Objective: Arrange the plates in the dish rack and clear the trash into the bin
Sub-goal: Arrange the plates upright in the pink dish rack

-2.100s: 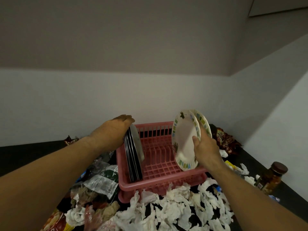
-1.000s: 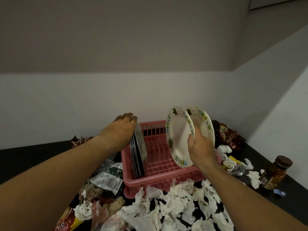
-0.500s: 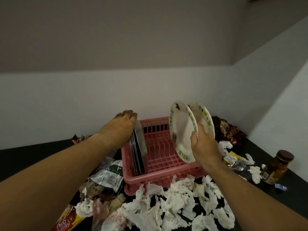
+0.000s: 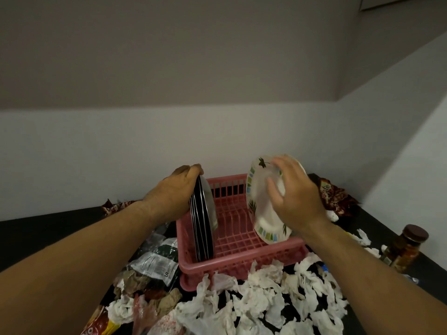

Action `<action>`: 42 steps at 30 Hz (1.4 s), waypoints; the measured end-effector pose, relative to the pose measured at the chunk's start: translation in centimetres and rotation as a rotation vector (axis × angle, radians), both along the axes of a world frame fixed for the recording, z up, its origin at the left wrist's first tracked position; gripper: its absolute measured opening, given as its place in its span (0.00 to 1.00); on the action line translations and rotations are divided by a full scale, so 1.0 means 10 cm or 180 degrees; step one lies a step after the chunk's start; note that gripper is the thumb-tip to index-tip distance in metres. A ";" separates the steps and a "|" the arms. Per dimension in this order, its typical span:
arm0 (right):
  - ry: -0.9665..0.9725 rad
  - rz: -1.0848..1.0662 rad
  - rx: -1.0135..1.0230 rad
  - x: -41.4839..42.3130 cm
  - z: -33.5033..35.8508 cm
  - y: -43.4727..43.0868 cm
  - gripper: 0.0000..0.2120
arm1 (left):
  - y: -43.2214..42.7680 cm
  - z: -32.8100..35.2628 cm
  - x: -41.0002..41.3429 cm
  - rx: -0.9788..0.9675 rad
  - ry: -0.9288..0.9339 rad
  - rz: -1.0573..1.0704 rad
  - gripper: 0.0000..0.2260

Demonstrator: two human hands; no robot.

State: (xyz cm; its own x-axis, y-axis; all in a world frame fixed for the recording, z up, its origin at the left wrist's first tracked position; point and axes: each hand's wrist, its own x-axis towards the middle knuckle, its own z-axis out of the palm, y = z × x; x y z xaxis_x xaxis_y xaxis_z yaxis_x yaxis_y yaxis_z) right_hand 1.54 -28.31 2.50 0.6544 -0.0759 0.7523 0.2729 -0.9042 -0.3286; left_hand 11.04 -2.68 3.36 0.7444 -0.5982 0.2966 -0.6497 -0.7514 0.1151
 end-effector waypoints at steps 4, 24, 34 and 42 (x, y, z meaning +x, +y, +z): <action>0.1334 0.0749 0.0768 0.03 -0.11 0.60 0.22 | 0.01 -0.03 0.03 0.0111 -0.0092 -0.0073 0.34; 0.1787 0.0256 0.0595 0.32 -0.37 1.03 0.20 | 0.13 -0.15 0.09 -0.0341 -0.0259 -0.0227 0.28; 0.1313 -0.0094 0.0046 0.45 0.34 0.85 0.18 | 0.11 -0.14 0.03 0.0090 -0.0589 -0.0010 0.30; 0.1085 -0.0487 0.0018 0.39 0.72 0.36 0.20 | 0.08 -0.05 -0.01 0.0333 -0.0499 0.0041 0.42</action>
State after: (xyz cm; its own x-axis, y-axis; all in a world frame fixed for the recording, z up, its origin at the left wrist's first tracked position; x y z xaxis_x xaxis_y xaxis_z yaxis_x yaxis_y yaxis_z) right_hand 5.47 -24.73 9.67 0.8480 -0.1958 0.4924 0.0089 -0.9239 -0.3826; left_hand 10.95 -1.87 2.86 0.7018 -0.6227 0.3461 -0.6438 -0.7623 -0.0661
